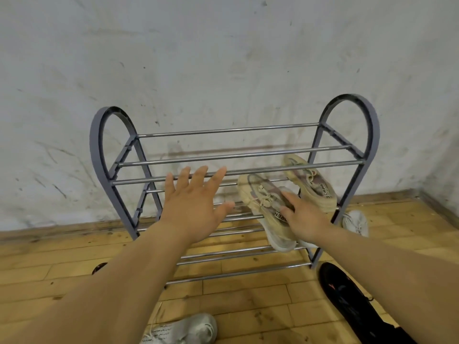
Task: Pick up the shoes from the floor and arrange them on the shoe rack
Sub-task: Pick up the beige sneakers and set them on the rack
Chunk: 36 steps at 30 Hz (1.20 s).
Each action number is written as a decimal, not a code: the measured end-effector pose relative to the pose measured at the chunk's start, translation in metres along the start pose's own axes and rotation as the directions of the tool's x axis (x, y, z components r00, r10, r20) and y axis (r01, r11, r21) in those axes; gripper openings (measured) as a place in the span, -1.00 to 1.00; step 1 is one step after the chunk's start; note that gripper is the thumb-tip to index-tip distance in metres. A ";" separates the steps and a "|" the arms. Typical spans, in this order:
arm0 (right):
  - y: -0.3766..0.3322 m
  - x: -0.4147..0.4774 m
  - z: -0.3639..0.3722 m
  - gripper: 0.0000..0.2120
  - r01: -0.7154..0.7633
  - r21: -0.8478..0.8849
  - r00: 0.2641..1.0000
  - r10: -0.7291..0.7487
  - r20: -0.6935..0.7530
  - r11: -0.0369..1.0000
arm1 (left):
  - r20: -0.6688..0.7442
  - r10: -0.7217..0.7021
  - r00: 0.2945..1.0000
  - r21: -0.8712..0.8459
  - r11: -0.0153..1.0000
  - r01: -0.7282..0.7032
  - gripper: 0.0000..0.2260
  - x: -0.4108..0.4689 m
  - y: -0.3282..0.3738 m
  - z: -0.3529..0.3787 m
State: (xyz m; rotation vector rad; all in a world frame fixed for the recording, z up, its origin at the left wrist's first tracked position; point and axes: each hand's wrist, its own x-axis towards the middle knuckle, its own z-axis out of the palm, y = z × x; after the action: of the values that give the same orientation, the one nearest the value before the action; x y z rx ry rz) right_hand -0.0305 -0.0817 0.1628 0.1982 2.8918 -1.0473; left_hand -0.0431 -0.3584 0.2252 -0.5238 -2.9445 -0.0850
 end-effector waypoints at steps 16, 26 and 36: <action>-0.010 0.043 0.013 -0.36 -0.135 -0.602 0.965 -0.032 -0.259 0.787 | -0.033 0.043 0.999 -0.004 0.999 -0.043 -0.30 0.000 -0.006 0.005; -0.006 0.043 0.016 -0.34 -0.077 -0.580 0.979 -0.048 -0.197 0.811 | -0.013 0.050 0.999 -0.003 0.999 -0.050 -0.29 -0.003 -0.008 0.003; -0.024 -0.034 -0.070 -0.51 0.096 -0.477 0.953 0.057 0.297 0.874 | -0.171 0.170 0.970 -0.245 0.947 -0.209 -0.40 -0.016 0.060 0.005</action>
State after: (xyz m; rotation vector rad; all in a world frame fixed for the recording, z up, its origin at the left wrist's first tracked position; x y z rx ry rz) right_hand -0.0007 -0.0588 0.2352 -0.0202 2.7567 -0.2805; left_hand -0.0080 -0.3076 0.2193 -0.7981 -2.7356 -0.4743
